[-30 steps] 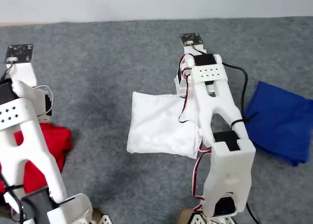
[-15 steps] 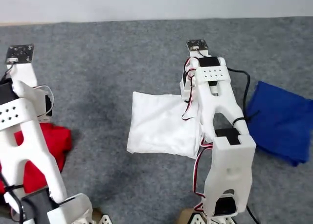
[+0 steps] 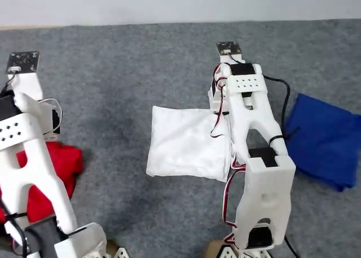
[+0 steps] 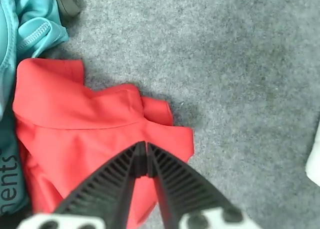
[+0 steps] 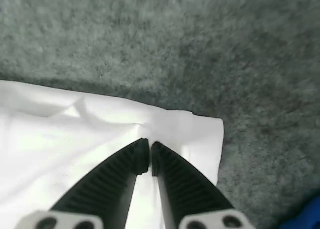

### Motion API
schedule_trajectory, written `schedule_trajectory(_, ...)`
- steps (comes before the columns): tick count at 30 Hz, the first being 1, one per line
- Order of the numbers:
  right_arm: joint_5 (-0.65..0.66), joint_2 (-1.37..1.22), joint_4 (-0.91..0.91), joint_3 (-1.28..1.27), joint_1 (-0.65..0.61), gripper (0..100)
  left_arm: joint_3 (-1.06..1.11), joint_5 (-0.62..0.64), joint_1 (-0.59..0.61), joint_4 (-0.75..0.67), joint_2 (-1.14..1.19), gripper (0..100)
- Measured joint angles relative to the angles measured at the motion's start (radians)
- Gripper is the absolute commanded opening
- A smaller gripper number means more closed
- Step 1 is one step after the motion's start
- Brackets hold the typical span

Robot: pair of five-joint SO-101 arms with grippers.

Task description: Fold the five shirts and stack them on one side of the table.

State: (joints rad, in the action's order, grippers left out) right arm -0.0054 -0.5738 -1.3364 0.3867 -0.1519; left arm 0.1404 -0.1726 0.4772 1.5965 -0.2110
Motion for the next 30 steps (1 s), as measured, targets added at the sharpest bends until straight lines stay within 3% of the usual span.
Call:
schedule_trajectory(14, 0.221, 0.038, 0.051, 0.0, 0.071, 0.9, 0.0, 0.0, 0.0, 0.0, 0.0, 1)
schedule_trajectory(24, 0.252, 0.037, 0.164, 0.0, 0.087, 1.3, 0.0, 0.0, 0.0, 0.0, 0.0, 1)
schedule_trajectory(30, 0.252, 0.026, 0.155, 0.0, 0.087, 18.3, 0.0, 0.0, 0.0, 0.0, 0.0, 1)
